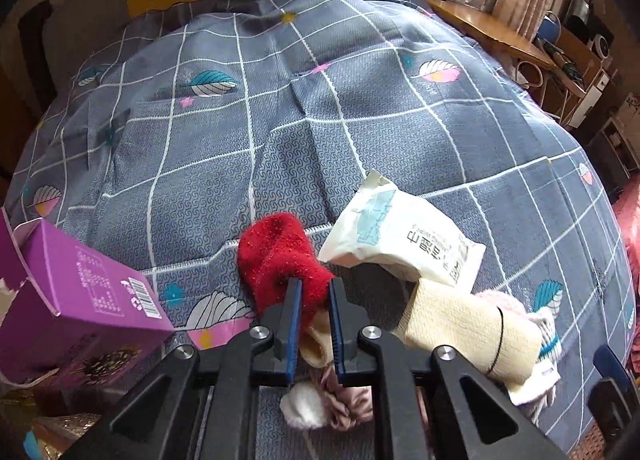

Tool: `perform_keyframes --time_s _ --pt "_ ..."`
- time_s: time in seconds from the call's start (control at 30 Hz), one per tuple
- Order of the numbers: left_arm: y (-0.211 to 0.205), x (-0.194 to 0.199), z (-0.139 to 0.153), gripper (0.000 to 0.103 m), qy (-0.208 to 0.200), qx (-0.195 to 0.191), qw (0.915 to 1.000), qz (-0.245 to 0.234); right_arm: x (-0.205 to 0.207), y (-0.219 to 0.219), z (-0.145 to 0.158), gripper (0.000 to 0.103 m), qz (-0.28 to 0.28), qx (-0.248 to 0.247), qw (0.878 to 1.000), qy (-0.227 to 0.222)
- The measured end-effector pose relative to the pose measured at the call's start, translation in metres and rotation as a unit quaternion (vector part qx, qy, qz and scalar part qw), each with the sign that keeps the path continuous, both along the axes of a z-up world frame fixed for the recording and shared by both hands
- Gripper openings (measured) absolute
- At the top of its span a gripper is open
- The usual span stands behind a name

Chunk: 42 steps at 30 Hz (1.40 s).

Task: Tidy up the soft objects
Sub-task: 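Carry the red sock into the tray with left gripper while right grasps the bandage roll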

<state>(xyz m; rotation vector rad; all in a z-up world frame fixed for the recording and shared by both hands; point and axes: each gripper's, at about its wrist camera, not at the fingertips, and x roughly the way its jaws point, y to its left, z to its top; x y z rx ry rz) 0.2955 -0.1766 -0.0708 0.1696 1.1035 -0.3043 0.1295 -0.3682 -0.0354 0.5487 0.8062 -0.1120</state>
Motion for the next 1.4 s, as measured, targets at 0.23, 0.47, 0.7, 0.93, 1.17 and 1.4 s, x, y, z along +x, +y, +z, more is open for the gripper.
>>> perform_keyframes --time_s 0.23,0.47,0.7,0.93,1.17,1.4 --pt "0.009 -0.011 0.02 0.011 -0.002 -0.019 0.9996 -0.02 0.036 0.054 0.002 0.074 0.141 -0.153 0.978 0.014" --pt "0.026 0.0 0.086 0.011 -0.051 -0.047 0.9973 -0.022 0.084 0.086 -0.031 0.078 0.253 -0.245 0.933 0.072" --pt "0.137 0.033 0.148 0.011 -0.115 -0.052 0.9884 0.085 0.094 0.075 -0.051 0.054 0.228 -0.219 0.945 0.078" --pt "0.289 -0.002 0.139 0.011 -0.135 -0.038 0.966 0.217 0.089 0.081 -0.048 0.05 0.223 -0.225 0.946 0.067" --pt "0.406 -0.088 0.075 0.011 -0.099 -0.056 0.9422 0.315 0.087 0.086 -0.048 0.048 0.216 -0.241 0.944 0.065" --pt "0.435 -0.167 0.028 0.011 -0.087 -0.081 0.9332 0.339 0.081 0.094 -0.045 0.045 0.194 -0.254 0.945 0.073"
